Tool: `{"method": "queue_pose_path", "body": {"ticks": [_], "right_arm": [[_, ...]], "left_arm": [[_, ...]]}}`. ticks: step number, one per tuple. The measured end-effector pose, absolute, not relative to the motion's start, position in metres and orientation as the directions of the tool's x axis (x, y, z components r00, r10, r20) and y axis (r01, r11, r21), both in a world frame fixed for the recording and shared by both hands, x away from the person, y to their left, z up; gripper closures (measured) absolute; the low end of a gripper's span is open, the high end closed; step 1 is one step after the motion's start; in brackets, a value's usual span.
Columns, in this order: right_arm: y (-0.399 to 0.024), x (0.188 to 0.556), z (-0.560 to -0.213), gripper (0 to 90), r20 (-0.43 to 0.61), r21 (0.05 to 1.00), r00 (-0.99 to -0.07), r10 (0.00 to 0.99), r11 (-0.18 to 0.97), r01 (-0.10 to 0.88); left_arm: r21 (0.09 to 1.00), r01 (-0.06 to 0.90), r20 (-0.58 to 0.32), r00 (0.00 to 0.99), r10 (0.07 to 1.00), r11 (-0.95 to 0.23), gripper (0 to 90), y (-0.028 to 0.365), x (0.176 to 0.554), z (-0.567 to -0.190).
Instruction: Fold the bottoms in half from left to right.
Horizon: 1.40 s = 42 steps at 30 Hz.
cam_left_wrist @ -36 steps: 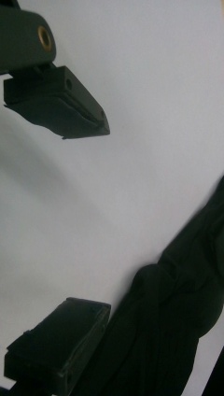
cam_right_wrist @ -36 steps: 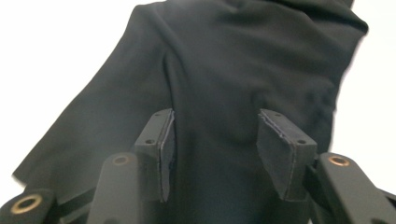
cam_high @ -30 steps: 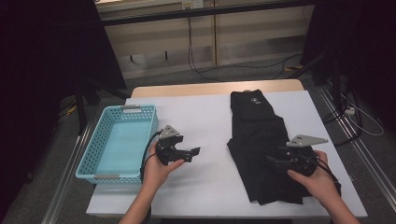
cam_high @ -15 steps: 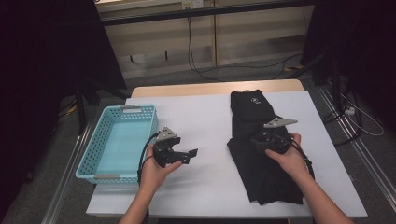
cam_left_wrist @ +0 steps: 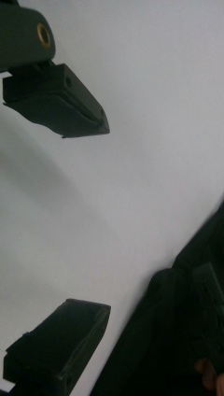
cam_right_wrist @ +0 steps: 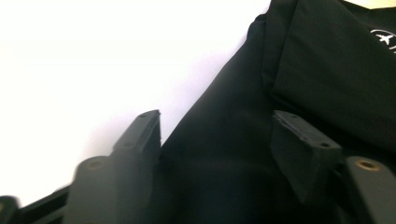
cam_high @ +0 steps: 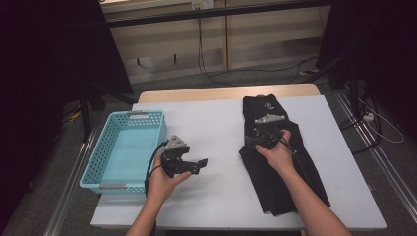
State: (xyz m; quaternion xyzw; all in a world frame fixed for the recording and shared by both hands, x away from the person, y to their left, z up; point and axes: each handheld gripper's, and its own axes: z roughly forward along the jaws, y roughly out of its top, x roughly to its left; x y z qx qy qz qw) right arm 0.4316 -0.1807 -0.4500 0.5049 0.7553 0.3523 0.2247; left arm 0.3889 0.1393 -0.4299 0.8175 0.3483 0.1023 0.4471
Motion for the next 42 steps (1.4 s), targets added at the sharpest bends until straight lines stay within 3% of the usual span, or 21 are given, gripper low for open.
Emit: {"method": "queue_pose_path", "body": {"ticks": [7,14,18,20,26,30,42], "right_arm": [[-0.171,0.447,-0.462,32.1,0.022,0.754,-0.36,0.933,0.221,0.619],[-0.164,0.451,-0.466,35.7,-0.027,0.735,-0.373,0.927,0.271,0.621],[-0.168,0.452,-0.465,53.1,-0.013,0.741,-0.365,0.931,0.254,0.622],[-0.173,0.452,-0.465,67.8,-0.013,0.743,-0.346,0.938,0.241,0.625],[-0.179,0.453,-0.465,84.7,-0.023,0.745,-0.351,0.936,0.25,0.618],[-0.18,0.454,-0.464,86.2,0.003,0.747,-0.364,0.931,0.24,0.62],[-0.145,0.432,-0.457,86.5,0.002,0.73,-0.532,0.847,0.362,0.58]], "left_arm": [[0.8,0.486,-0.152,0.732,0.665,-0.352,11.7,0.14,0.388,-0.431],[0.794,0.491,-0.149,0.729,0.668,-0.359,11.6,0.138,0.388,-0.434],[0.795,0.493,-0.152,0.728,0.669,-0.355,11.7,0.136,0.388,-0.434],[0.795,0.491,-0.15,0.728,0.669,-0.356,11.7,0.135,0.387,-0.434],[0.791,0.497,-0.15,0.723,0.674,-0.357,11.8,0.138,0.389,-0.435],[0.794,0.495,-0.15,0.722,0.675,-0.354,11.9,0.138,0.39,-0.434],[0.807,0.492,-0.152,0.709,0.688,-0.328,11.9,0.142,0.395,-0.428]]}}
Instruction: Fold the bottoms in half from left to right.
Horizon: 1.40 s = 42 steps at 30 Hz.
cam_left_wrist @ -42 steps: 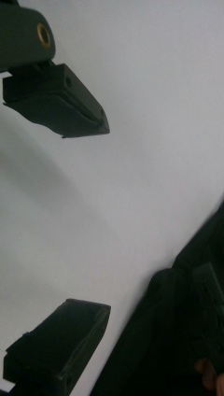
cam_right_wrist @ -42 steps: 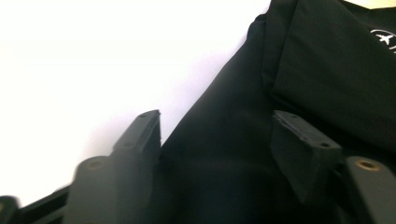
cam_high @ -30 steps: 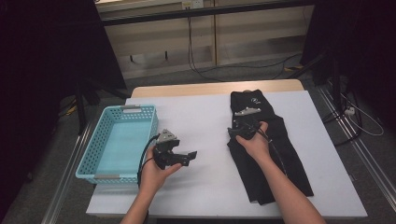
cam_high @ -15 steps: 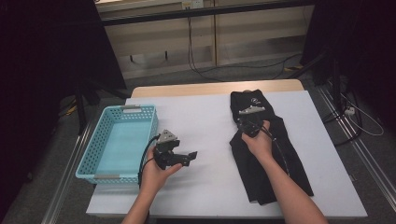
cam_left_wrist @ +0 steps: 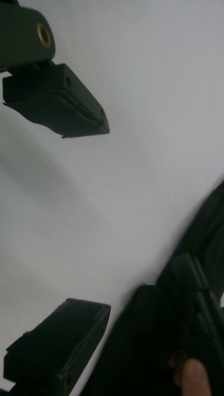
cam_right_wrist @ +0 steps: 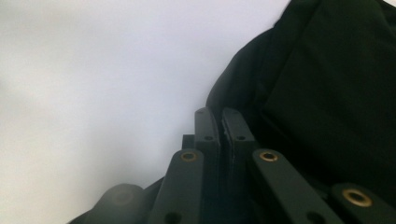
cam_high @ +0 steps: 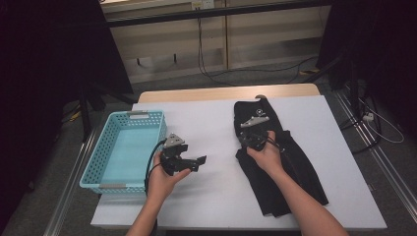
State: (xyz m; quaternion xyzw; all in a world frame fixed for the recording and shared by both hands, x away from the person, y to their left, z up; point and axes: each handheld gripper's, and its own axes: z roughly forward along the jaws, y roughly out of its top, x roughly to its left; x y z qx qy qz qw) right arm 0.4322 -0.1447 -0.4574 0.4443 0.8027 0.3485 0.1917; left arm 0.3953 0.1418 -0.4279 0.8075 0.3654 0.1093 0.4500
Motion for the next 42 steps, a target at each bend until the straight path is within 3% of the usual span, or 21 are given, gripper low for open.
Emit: {"method": "queue_pose_path", "body": {"ticks": [13,16,21,23,30,37,39,42], "right_arm": [[-0.088,0.386,-0.448,85.7,0.063,0.739,-0.72,0.691,0.453,0.499],[-0.075,0.38,-0.448,63.7,0.028,0.742,-0.731,0.682,0.476,0.473],[-0.086,0.384,-0.439,48.7,0.032,0.766,-0.724,0.689,0.448,0.46],[-0.096,0.386,-0.43,47.1,0.038,0.787,-0.706,0.707,0.414,0.457],[-0.115,0.4,-0.432,57.4,-0.015,0.774,-0.69,0.723,0.445,0.45],[-0.093,0.405,-0.457,48.1,-0.065,0.708,-0.721,0.69,0.541,0.453],[-0.093,0.407,-0.456,54.3,-0.069,0.716,-0.701,0.71,0.524,0.461],[-0.1,0.412,-0.455,70.9,-0.059,0.722,-0.683,0.728,0.503,0.475]], "left_arm": [[0.815,0.492,-0.155,0.694,0.703,-0.307,12.0,0.149,0.395,-0.422],[0.81,0.497,-0.158,0.695,0.701,-0.311,11.9,0.149,0.395,-0.424],[0.811,0.498,-0.156,0.691,0.706,-0.307,12.0,0.152,0.395,-0.424],[0.812,0.499,-0.16,0.688,0.708,-0.301,12.0,0.153,0.395,-0.425],[0.814,0.5,-0.163,0.685,0.71,-0.295,12.0,0.155,0.394,-0.425],[0.813,0.506,-0.168,0.678,0.716,-0.289,12.0,0.158,0.393,-0.425],[0.813,0.504,-0.167,0.679,0.715,-0.29,12.0,0.159,0.393,-0.425],[0.815,0.504,-0.167,0.678,0.716,-0.287,12.0,0.159,0.393,-0.425]]}}
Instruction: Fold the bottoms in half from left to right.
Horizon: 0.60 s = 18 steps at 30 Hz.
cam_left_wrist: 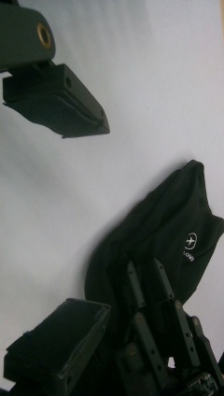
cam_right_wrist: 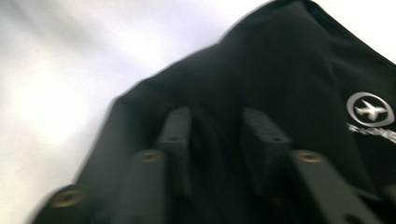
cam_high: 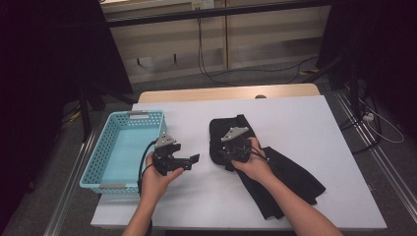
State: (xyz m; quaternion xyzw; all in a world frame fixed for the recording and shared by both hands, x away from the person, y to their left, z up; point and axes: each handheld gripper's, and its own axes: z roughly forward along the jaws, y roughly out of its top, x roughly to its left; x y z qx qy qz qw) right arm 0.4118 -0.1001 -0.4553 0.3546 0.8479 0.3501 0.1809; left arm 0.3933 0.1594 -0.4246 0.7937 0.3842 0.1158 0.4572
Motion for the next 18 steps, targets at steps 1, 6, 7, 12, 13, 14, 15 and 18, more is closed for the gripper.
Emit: {"method": "queue_pose_path", "body": {"ticks": [1,6,7,12,13,14,15,18], "right_arm": [[-0.103,0.413,-0.455,77.5,-0.043,0.722,-0.679,0.733,0.492,0.486],[-0.121,0.418,-0.446,85.9,0.017,0.759,-0.659,0.752,0.419,0.498],[-0.125,0.419,-0.442,86.0,0.029,0.769,-0.648,0.761,0.397,0.5],[-0.143,0.431,-0.424,86.2,0.044,0.801,-0.603,0.796,0.333,0.497],[-0.147,0.434,-0.422,86.2,0.046,0.806,-0.589,0.807,0.318,0.499],[-0.15,0.438,-0.42,86.2,0.046,0.808,-0.574,0.817,0.308,0.502],[-0.154,0.442,-0.418,86.2,0.042,0.808,-0.564,0.825,0.304,0.505],[-0.164,0.454,-0.415,86.2,0.031,0.818,-0.517,0.856,0.276,0.505]], "left_arm": [[0.815,0.504,-0.168,0.678,0.716,-0.286,12.0,0.159,0.393,-0.424],[0.814,0.505,-0.167,0.678,0.716,-0.287,12.0,0.16,0.394,-0.425],[0.814,0.505,-0.168,0.677,0.716,-0.286,12.1,0.159,0.394,-0.425],[0.813,0.506,-0.169,0.679,0.715,-0.288,12.1,0.158,0.394,-0.426],[0.813,0.506,-0.169,0.679,0.715,-0.288,12.1,0.158,0.394,-0.425],[0.813,0.507,-0.17,0.678,0.716,-0.287,12.1,0.158,0.395,-0.425],[0.813,0.507,-0.17,0.677,0.716,-0.286,12.1,0.158,0.395,-0.425],[0.813,0.506,-0.169,0.678,0.716,-0.287,12.2,0.158,0.395,-0.425]]}}
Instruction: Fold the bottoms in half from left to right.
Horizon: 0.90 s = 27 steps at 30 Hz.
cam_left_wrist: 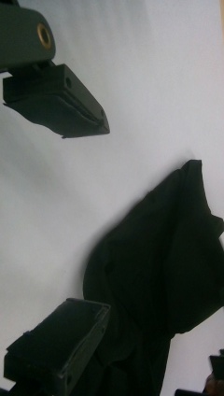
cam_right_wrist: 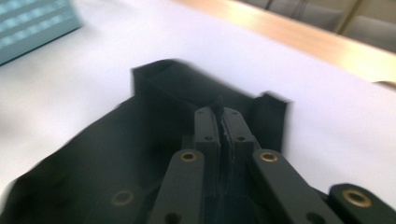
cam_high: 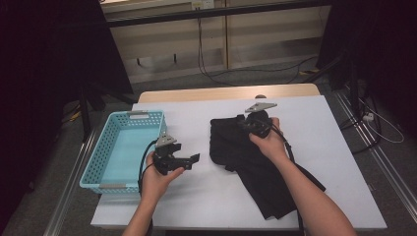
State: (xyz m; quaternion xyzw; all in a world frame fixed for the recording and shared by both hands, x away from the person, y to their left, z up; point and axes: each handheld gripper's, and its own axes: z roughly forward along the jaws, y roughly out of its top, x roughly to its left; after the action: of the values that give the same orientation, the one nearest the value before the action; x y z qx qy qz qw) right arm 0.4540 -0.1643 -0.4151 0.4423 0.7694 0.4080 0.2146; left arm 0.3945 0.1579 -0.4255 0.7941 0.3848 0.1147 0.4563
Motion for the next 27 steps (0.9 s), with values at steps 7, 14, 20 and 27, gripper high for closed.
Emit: {"method": "queue_pose_path", "body": {"ticks": [7,14,20,27], "right_arm": [[-0.186,0.48,-0.421,76.3,0.007,0.82,-0.418,0.908,0.234,0.522],[-0.188,0.474,-0.427,52.3,0.019,0.804,-0.415,0.91,0.232,0.547],[-0.19,0.44,-0.426,38.0,0.05,0.795,-0.463,0.885,0.246,0.555],[-0.196,0.401,-0.425,29.9,0.056,0.793,-0.49,0.87,0.259,0.551]], "left_arm": [[0.807,0.511,-0.166,0.678,0.716,-0.297,12.2,0.156,0.397,-0.429],[0.806,0.511,-0.167,0.68,0.714,-0.299,12.1,0.153,0.4,-0.43],[0.801,0.511,-0.163,0.687,0.708,-0.311,12.1,0.144,0.405,-0.432],[0.803,0.509,-0.164,0.689,0.706,-0.311,12.1,0.139,0.409,-0.432]]}}
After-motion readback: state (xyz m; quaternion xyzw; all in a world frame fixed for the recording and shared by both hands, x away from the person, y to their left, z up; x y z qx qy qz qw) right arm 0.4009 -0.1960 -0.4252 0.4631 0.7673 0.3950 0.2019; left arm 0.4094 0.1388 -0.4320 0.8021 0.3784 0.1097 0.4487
